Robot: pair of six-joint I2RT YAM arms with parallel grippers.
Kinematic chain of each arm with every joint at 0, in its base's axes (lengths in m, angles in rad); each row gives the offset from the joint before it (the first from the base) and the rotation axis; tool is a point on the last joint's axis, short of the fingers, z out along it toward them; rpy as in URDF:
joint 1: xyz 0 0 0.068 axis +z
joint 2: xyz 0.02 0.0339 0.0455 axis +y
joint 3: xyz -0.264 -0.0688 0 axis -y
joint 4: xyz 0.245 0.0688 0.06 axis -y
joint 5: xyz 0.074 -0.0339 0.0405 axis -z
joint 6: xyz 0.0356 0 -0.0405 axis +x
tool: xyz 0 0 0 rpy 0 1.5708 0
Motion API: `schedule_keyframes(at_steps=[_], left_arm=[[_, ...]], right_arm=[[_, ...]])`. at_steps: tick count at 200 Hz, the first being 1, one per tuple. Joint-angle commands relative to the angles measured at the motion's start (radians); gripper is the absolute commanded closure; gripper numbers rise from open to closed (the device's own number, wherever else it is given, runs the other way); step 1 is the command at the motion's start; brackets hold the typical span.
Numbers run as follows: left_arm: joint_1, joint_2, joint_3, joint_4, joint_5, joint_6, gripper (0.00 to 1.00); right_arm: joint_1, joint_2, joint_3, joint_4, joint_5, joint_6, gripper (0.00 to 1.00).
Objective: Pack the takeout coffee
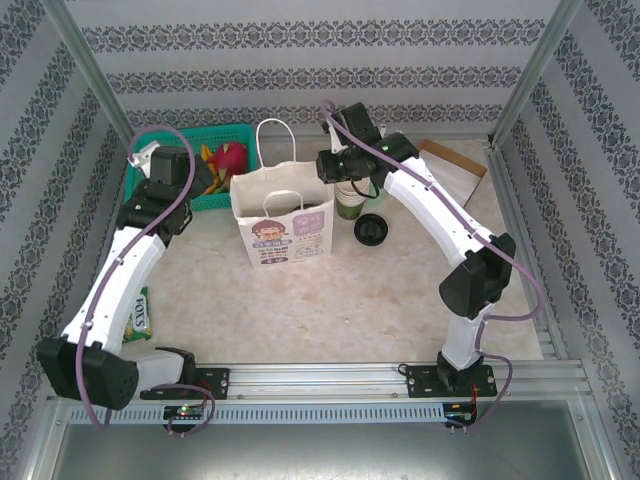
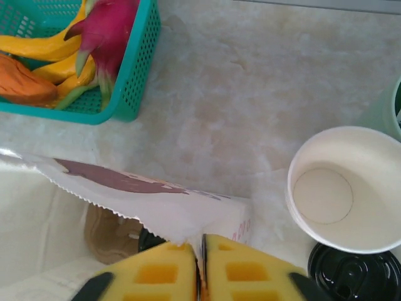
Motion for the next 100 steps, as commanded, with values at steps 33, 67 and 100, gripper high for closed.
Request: schedule_keyframes(at_steps=[33,67,100], left_arm=[[0.013,0.155,0.019,-0.161,-0.030,-0.168,0.00],[0.014,0.171,-0.027,-0.206,0.001,-0.227,0.00],[0.014,0.212,-0.056,-0.183,0.138,-0.233,0.00]], right_arm=[[-0.029,-0.129,-0.138,0.114,-0.103,0.061,0.25],[-0.070,-0.230,-0.320,0.230,-0.152,0.179,0.02],[-0.074,-0.282,-0.454,0.361,-0.135,0.250,0.02]])
